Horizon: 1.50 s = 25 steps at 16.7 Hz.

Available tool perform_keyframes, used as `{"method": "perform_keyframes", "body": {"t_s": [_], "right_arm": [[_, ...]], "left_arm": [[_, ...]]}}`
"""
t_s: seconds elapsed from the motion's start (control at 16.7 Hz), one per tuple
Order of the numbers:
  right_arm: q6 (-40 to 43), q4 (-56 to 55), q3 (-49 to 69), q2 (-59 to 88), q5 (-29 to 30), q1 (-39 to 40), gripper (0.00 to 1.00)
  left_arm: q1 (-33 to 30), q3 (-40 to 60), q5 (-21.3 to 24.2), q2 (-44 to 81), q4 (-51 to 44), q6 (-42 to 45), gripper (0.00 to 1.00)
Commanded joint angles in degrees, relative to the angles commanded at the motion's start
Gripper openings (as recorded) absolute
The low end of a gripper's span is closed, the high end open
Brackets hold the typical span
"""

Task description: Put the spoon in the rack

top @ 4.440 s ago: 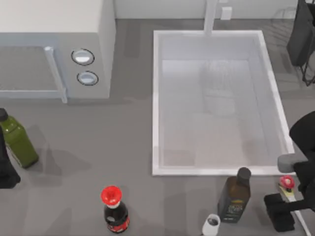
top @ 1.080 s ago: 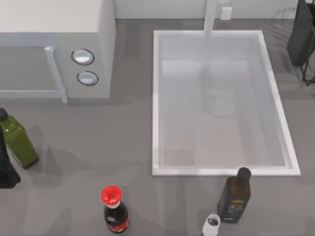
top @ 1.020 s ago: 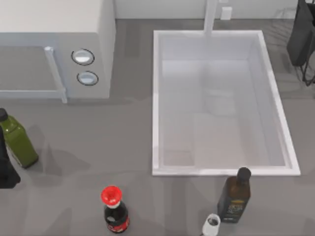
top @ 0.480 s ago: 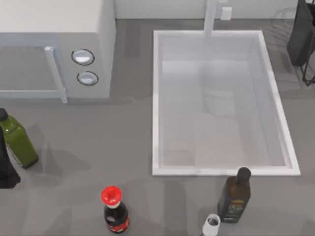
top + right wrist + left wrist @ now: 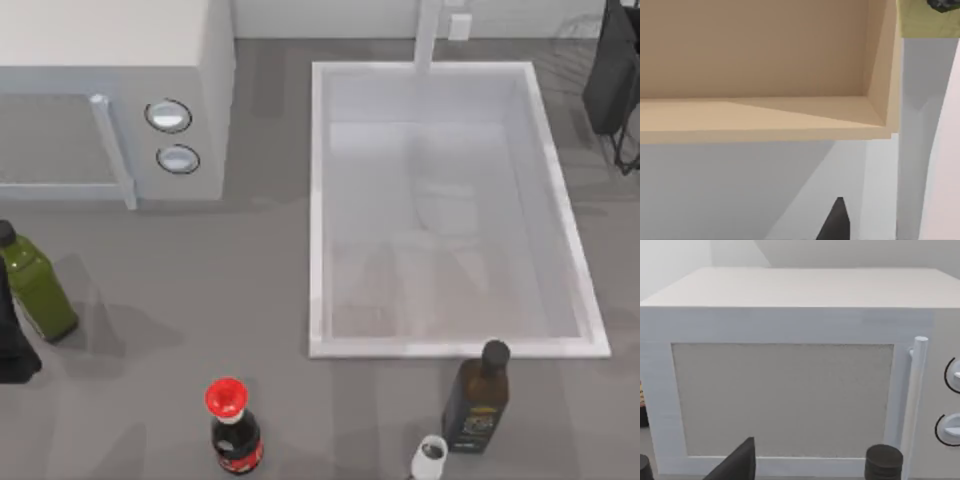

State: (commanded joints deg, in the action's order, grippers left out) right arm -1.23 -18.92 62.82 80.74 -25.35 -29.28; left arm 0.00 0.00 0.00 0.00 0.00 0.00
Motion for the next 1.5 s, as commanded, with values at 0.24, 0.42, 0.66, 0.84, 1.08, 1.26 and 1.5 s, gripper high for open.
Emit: {"method": "perform_keyframes", "body": {"t_s": [0.24, 0.42, 0.66, 0.84, 1.08, 1.26, 1.5], "right_arm": [[0.1, -18.1, -3.6, 13.6, 5.6, 6.4, 0.0], [0.2, -25.9, -5.9, 20.1, 8.4, 10.3, 0.0], [0.3, -28.2, -6.8, 22.2, 9.5, 11.7, 0.0], [0.3, -28.2, -6.8, 22.2, 9.5, 11.7, 0.08], [0.3, -28.2, -6.8, 22.2, 9.5, 11.7, 0.38], [0.3, -28.2, -6.8, 22.2, 9.5, 11.7, 0.6], [0.3, -28.2, -6.8, 22.2, 9.5, 11.7, 0.9]], "left_arm": [[0.0, 0.0, 0.0, 0.0, 0.0, 0.0, 1.0], [0.0, 0.0, 0.0, 0.0, 0.0, 0.0, 1.0], [0.0, 0.0, 0.0, 0.0, 0.0, 0.0, 1.0], [0.0, 0.0, 0.0, 0.0, 0.0, 0.0, 1.0], [0.0, 0.0, 0.0, 0.0, 0.0, 0.0, 1.0], [0.0, 0.0, 0.0, 0.0, 0.0, 0.0, 1.0], [0.0, 0.0, 0.0, 0.0, 0.0, 0.0, 1.0]]}}
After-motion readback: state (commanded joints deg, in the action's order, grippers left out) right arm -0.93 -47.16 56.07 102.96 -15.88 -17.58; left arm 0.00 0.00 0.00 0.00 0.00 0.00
